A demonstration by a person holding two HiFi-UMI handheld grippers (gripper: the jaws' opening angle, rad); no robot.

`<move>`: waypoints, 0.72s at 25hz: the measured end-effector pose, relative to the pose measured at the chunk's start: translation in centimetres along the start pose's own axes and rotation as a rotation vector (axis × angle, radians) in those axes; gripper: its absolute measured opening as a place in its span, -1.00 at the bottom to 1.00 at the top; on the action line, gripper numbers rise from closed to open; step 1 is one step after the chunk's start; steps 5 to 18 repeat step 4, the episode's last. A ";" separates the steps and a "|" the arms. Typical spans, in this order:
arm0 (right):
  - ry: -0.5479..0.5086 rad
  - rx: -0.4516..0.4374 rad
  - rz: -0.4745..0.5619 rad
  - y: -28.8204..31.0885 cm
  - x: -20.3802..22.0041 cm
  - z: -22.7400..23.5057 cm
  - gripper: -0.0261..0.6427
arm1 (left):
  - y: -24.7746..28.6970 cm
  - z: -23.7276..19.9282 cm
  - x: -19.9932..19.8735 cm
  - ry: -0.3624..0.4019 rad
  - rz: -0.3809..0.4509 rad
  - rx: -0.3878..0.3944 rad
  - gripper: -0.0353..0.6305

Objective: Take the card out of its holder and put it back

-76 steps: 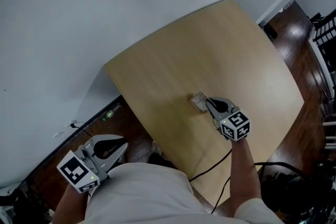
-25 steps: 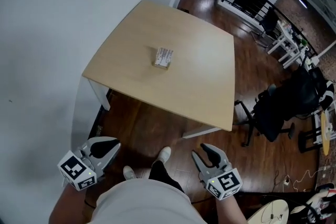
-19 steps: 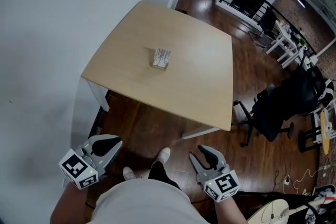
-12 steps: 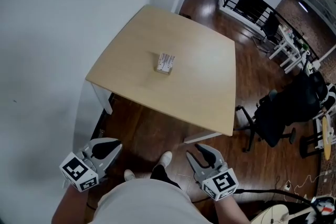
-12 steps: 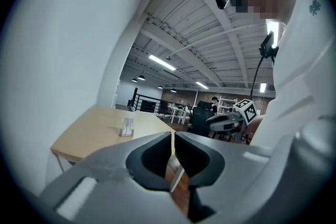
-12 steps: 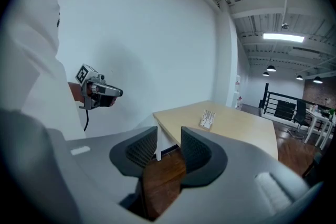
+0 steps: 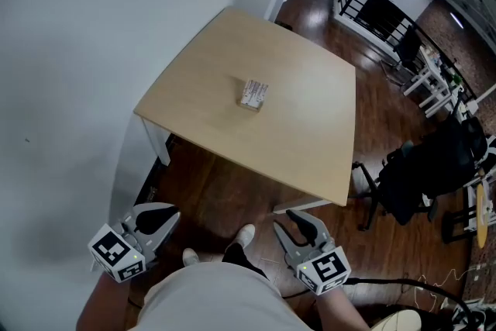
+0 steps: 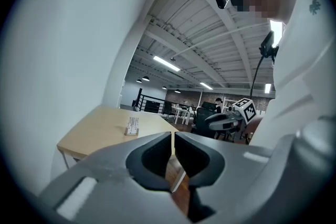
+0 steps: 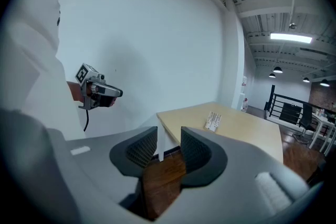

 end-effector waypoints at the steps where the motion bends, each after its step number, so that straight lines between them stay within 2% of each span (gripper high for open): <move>1: 0.000 -0.001 -0.001 0.0 0.0 -0.1 -0.49 | 0.0 0.1 0.1 -0.001 0.000 0.000 -0.82; 18: 0.002 -0.001 -0.003 -0.3 0.2 -0.2 -0.49 | -0.1 0.3 0.2 -0.001 -0.003 -0.001 -0.82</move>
Point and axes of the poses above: the fingertips, and each gripper's own axes: y forward along the fingers, z to its right, x out of its underside, the point moved 9 cm from there along -y, backward along the fingers, and after that the axes turned 8 degrees about x, right-handed, at the moved point
